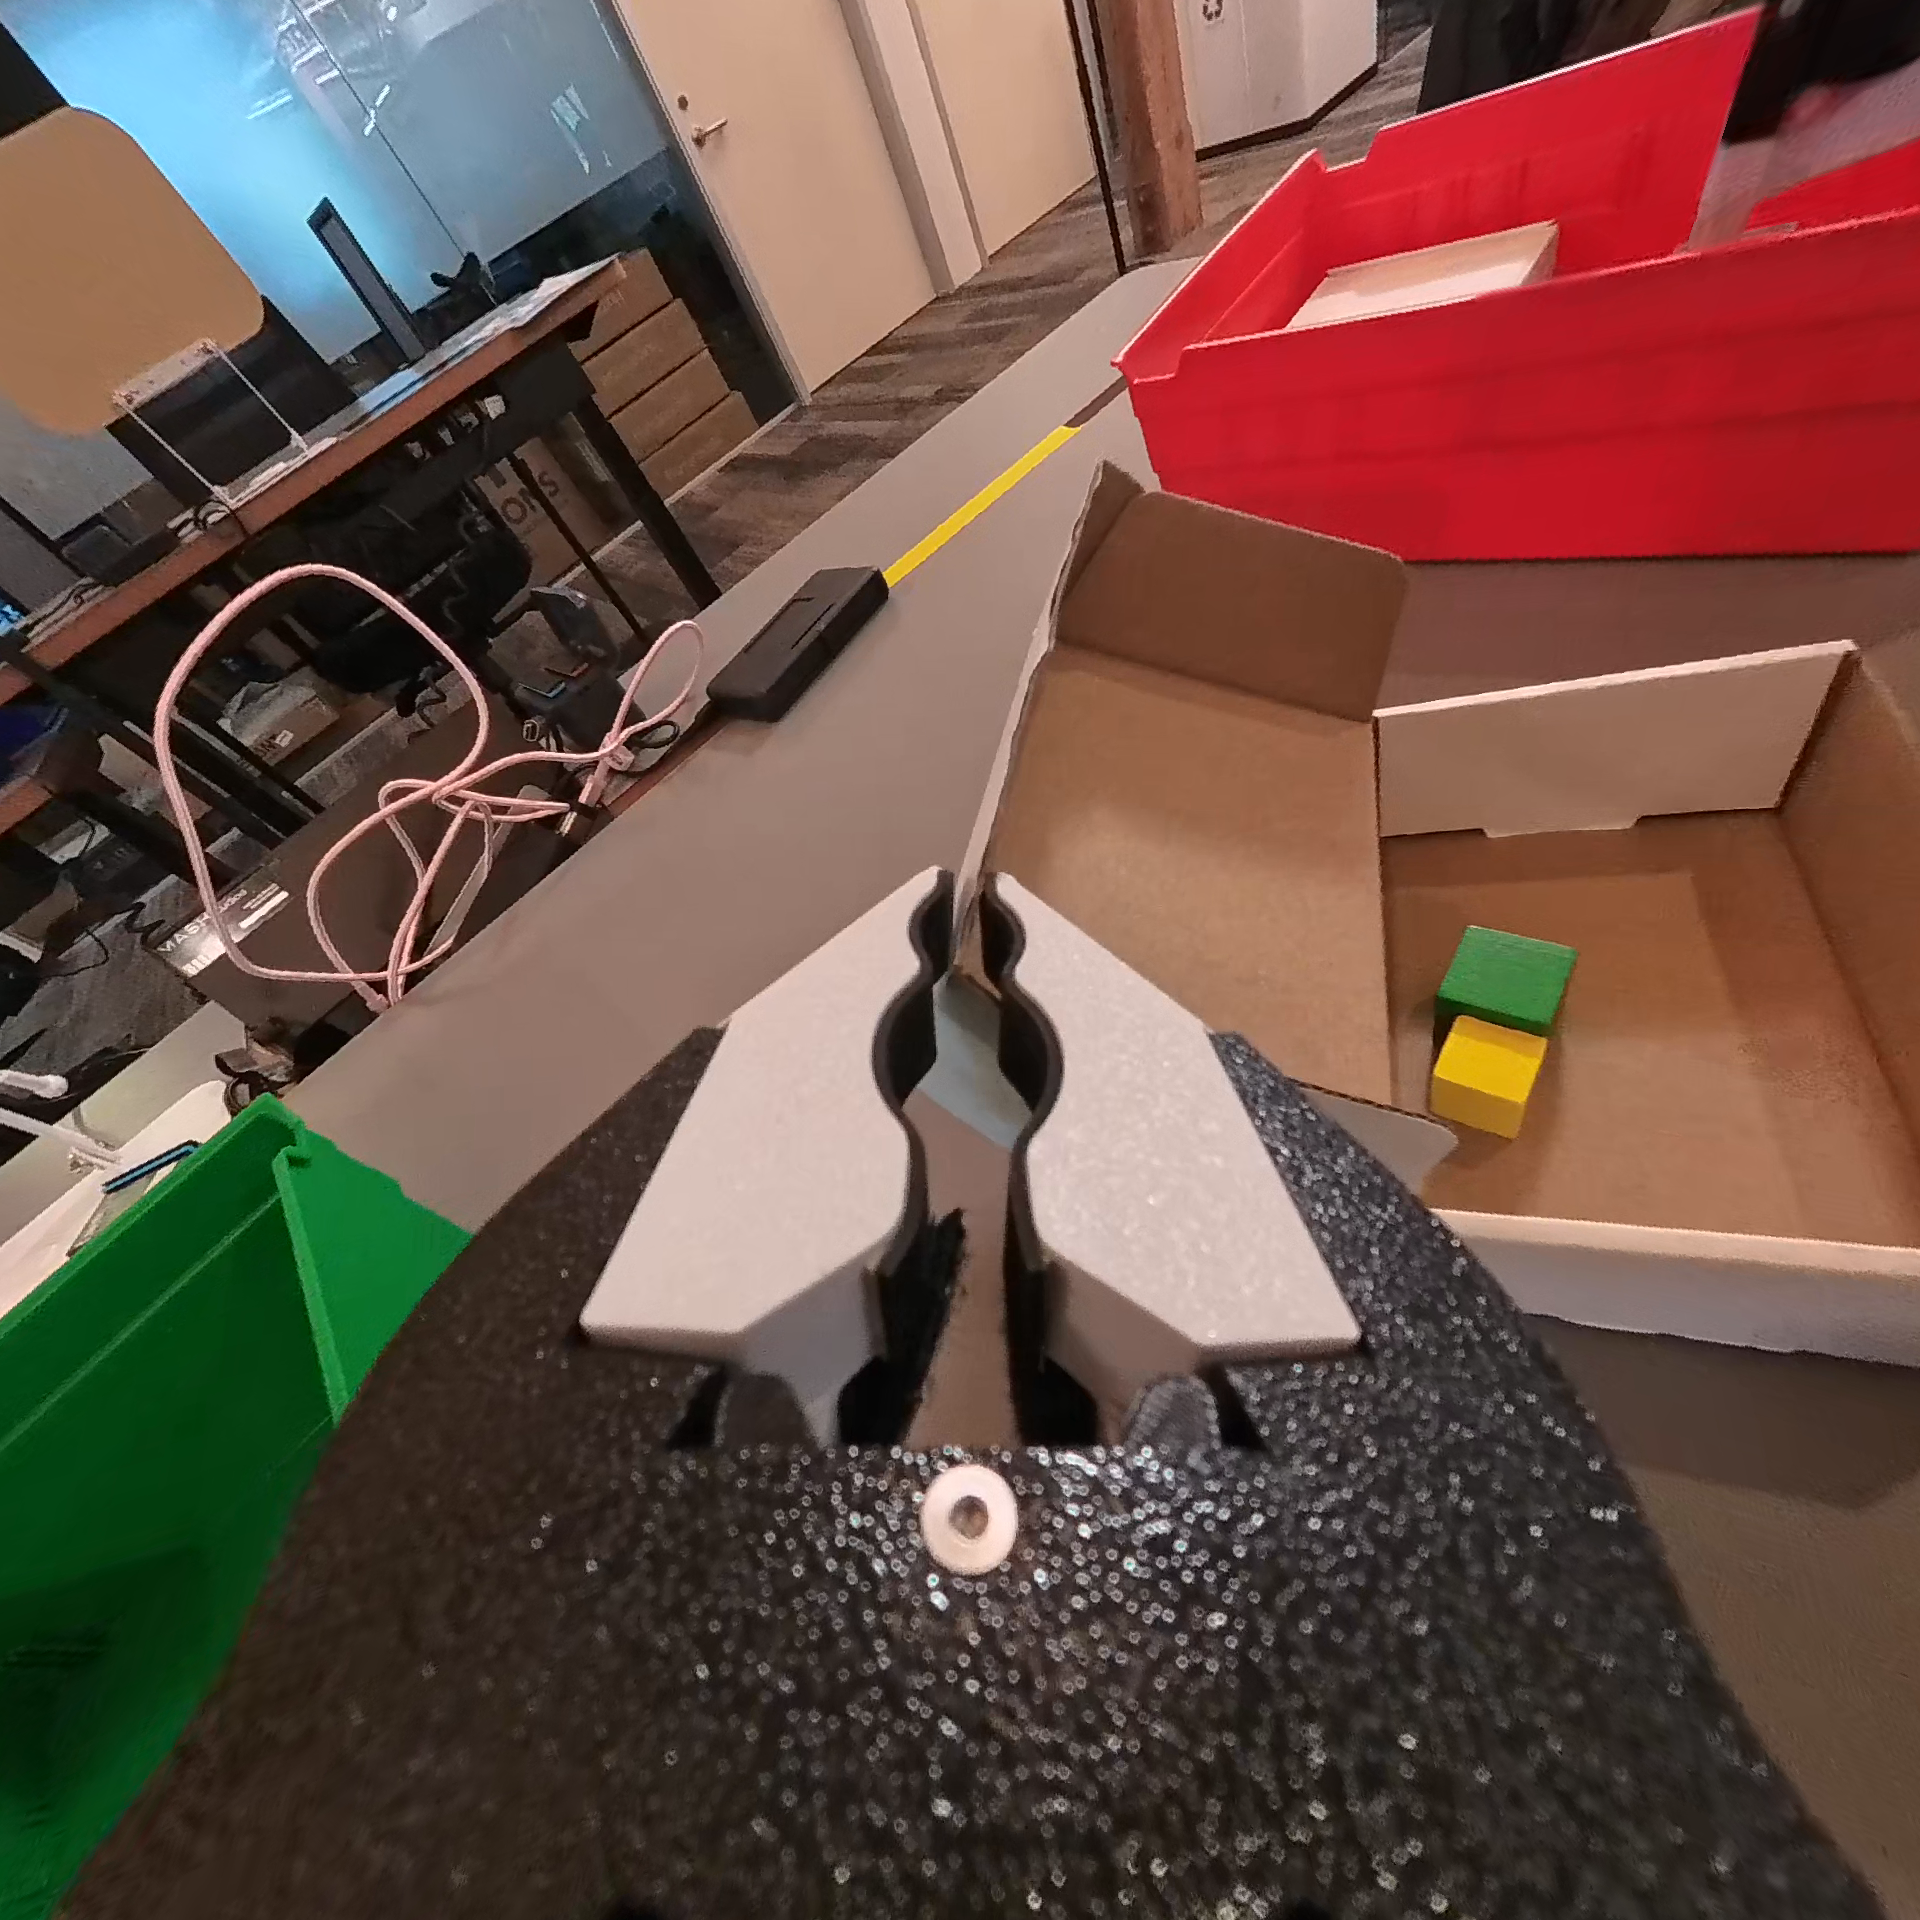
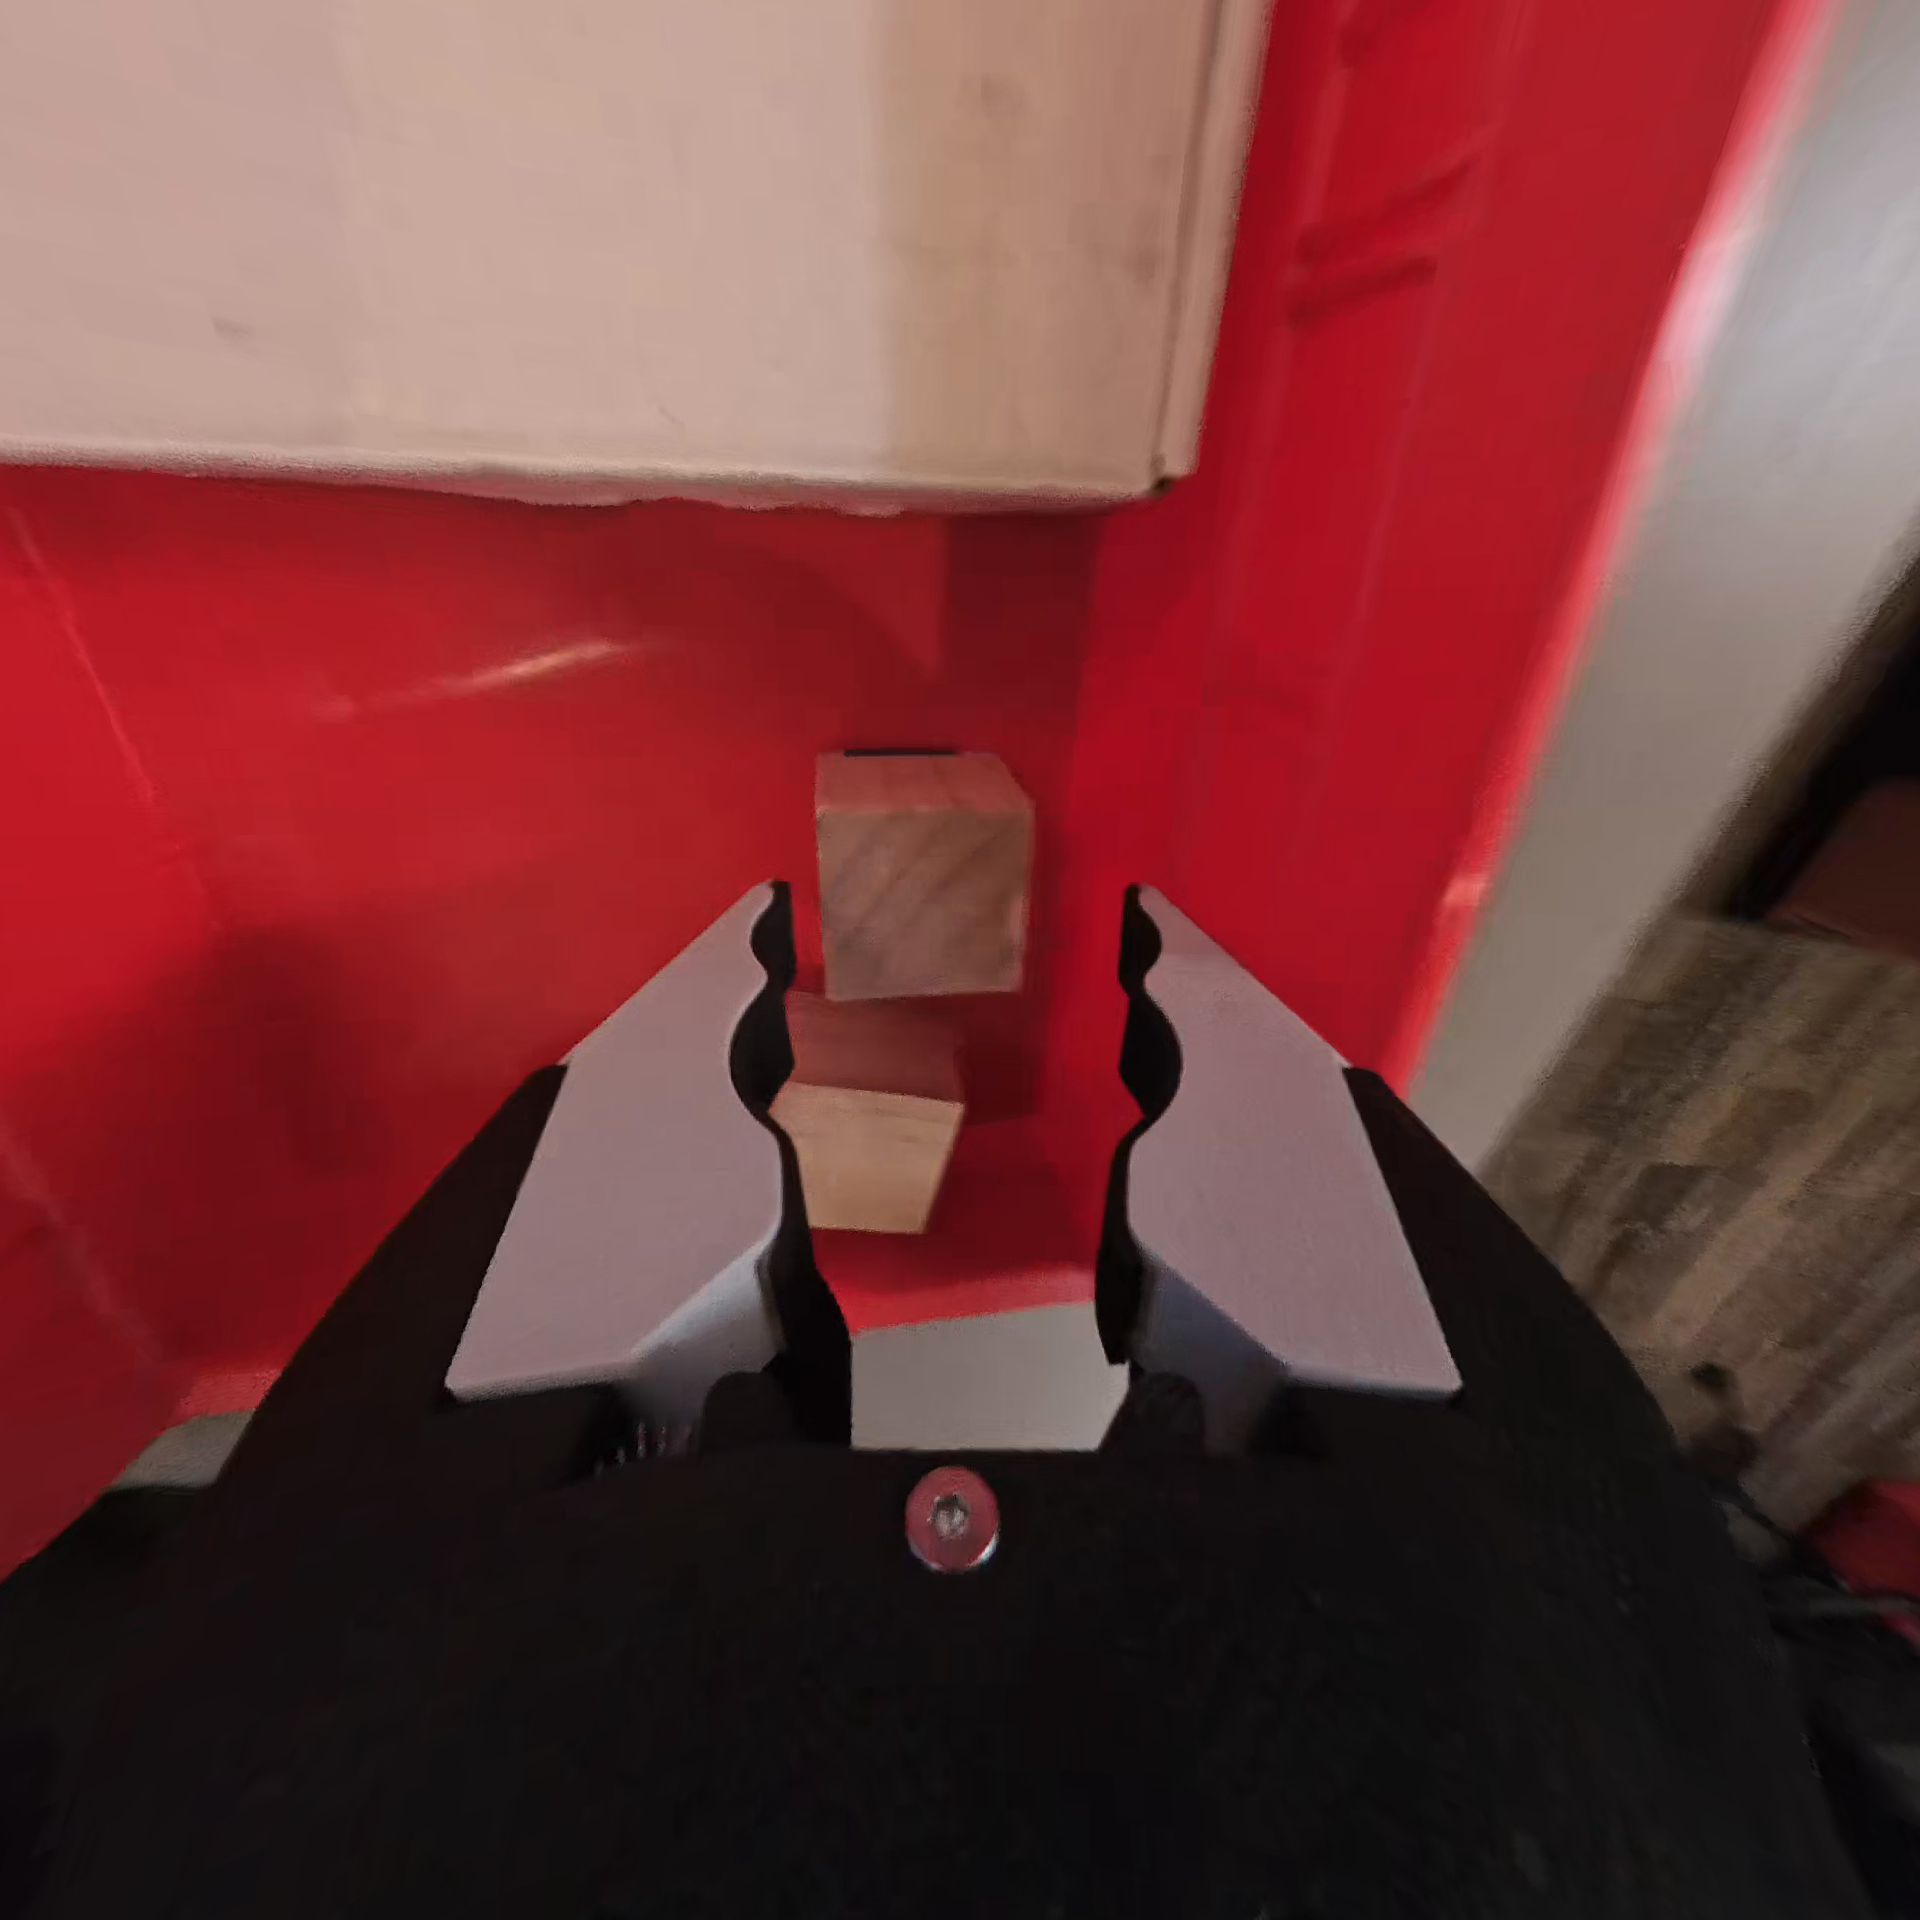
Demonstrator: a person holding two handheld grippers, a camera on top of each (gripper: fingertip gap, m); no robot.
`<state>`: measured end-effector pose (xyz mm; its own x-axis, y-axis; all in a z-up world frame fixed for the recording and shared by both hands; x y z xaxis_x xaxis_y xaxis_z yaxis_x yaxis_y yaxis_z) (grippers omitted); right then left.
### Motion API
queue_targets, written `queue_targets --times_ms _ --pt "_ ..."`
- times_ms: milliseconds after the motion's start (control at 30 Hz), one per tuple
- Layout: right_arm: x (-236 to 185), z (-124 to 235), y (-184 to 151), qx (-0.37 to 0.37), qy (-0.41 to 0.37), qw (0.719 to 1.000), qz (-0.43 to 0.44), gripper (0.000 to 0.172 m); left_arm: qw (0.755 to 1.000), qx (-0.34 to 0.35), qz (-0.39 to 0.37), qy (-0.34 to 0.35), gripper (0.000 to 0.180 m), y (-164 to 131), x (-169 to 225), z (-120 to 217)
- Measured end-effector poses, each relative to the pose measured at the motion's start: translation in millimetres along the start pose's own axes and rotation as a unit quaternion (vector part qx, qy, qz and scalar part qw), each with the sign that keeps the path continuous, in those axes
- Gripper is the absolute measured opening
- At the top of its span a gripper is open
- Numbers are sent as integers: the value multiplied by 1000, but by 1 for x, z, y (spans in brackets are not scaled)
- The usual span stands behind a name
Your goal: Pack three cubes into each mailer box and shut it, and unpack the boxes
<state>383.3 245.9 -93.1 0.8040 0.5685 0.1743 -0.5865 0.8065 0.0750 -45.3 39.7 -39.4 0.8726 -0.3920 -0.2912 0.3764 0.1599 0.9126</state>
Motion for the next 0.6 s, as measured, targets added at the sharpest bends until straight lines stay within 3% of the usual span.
queue_targets --times_ms 67,167,233,300,367,467,600 --pt "-2 30 4 45 -81 995 39 59 1000 1 -2 -1 3 0 0 0" --pt "-42 86 15 171 -137 968 123 52 1000 5 -8 0 3 2 1 0" --pt "-98 118 23 272 -121 923 243 45 1000 7 -13 1 3 2 2 0" --pt "-169 135 18 335 -43 852 400 33 1000 9 -16 2 3 3 2 0" --pt "-230 134 3 318 41 794 516 29 1000 10 -18 2 3 3 3 1" --pt "-288 113 -8 267 62 727 630 33 1000 10 -22 0 3 3 3 2" --pt "-328 81 -1 218 59 691 687 37 1000 12 -28 -2 3 4 4 2"
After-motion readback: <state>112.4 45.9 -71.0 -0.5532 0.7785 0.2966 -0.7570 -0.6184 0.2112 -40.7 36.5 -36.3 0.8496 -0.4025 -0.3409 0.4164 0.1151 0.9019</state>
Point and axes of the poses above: each gripper's, where its closed fingertips meet, z back along the fingers, y out of its top, x = y × z across the jaws, the point moved 6 cm from there along z, back along the fingers, and after that the axes turned 5 degrees about z, right-handed, at the moved point
